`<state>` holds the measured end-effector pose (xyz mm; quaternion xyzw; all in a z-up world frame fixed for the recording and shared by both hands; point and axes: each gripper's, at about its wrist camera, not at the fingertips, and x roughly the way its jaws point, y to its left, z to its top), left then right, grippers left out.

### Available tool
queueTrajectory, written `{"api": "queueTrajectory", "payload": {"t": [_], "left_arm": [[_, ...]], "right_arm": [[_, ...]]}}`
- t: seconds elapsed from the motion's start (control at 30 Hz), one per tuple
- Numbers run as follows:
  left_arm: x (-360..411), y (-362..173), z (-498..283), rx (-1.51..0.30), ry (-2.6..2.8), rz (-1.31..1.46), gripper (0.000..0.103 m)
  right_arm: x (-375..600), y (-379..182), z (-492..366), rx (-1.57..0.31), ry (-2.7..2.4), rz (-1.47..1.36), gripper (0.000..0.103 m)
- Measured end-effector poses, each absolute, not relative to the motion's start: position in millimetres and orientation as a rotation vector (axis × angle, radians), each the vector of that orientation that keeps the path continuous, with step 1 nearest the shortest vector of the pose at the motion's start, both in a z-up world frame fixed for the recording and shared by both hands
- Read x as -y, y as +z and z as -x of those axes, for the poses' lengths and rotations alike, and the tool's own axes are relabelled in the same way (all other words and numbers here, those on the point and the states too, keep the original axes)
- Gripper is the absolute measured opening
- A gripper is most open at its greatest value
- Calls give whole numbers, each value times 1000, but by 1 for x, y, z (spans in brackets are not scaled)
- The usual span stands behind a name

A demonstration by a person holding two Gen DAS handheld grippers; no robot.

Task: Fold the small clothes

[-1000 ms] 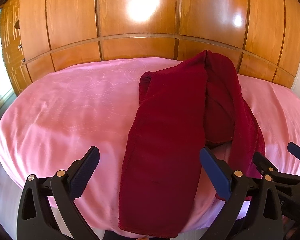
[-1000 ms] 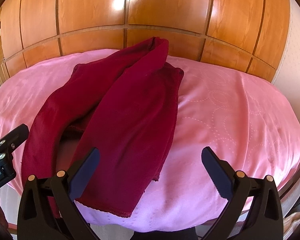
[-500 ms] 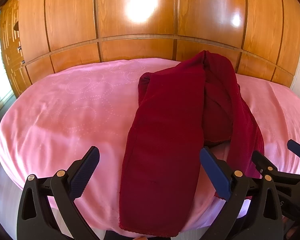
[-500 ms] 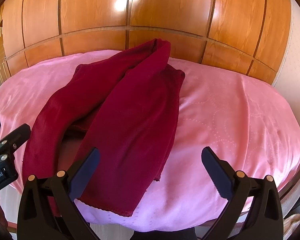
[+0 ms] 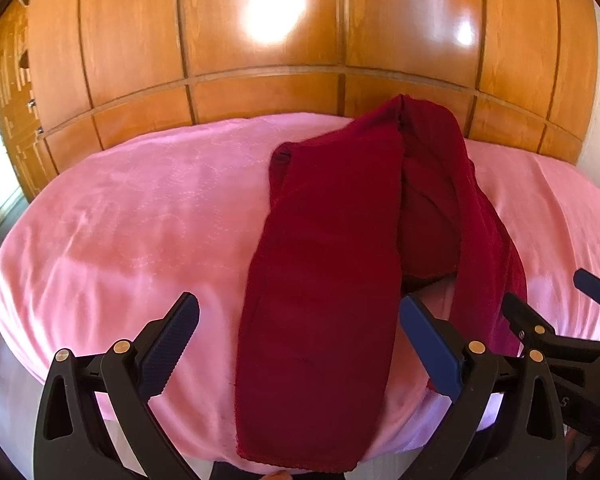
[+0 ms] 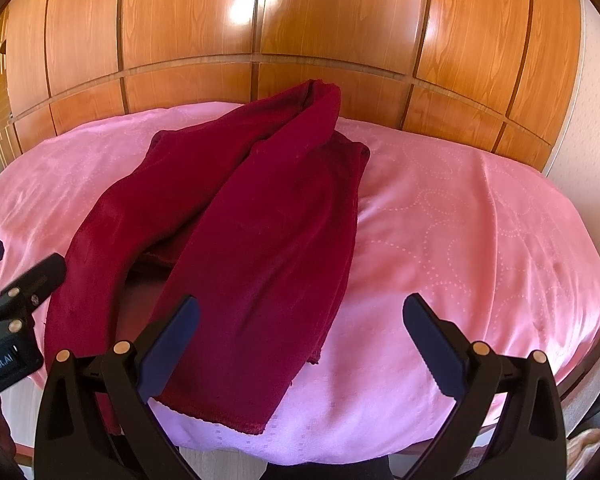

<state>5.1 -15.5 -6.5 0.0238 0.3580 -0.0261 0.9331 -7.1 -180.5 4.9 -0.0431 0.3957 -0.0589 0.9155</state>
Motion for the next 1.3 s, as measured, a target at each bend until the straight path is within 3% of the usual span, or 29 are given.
{"api": "queueTrajectory", "payload": {"t": [0.33, 0.4, 0.63, 0.73, 0.8, 0.83, 0.87, 0.9, 0.97, 1.07, 1.3], "left_arm": [[24, -24, -15, -807, -118, -111, 96], [27, -31, -17, -841, -151, -133, 82], [35, -55, -25, -931, -216, -195, 55], [31, -62, -29, -966, -249, -158, 34], [26, -60, -29, -961, -256, -137, 7], [22, -58, -30, -959, -262, -116, 6], [18, -57, -30, -961, -276, -90, 4], [13, -55, -30, -963, -288, -60, 3], [3, -49, -28, -955, -314, -2, 2], [-12, -42, -30, -943, -311, 54, 2], [-69, 11, -58, -817, -310, 305, 1]], "right_arm": [[198, -2, -1, -860, -78, -1, 101], [208, -5, -4, -885, -40, -76, 101], [222, -2, -23, -906, 73, -209, 100], [211, -1, -35, -910, 100, -197, 98], [198, -2, -45, -907, 117, -155, 96], [191, -5, -50, -909, 119, -122, 87], [187, -8, -55, -915, 122, -99, 70], [181, -11, -59, -926, 126, -71, 62], [173, -19, -66, -950, 141, -3, 30], [182, -18, -65, -956, 157, 20, 19], [250, 31, -62, -876, 120, -79, 12]]}}
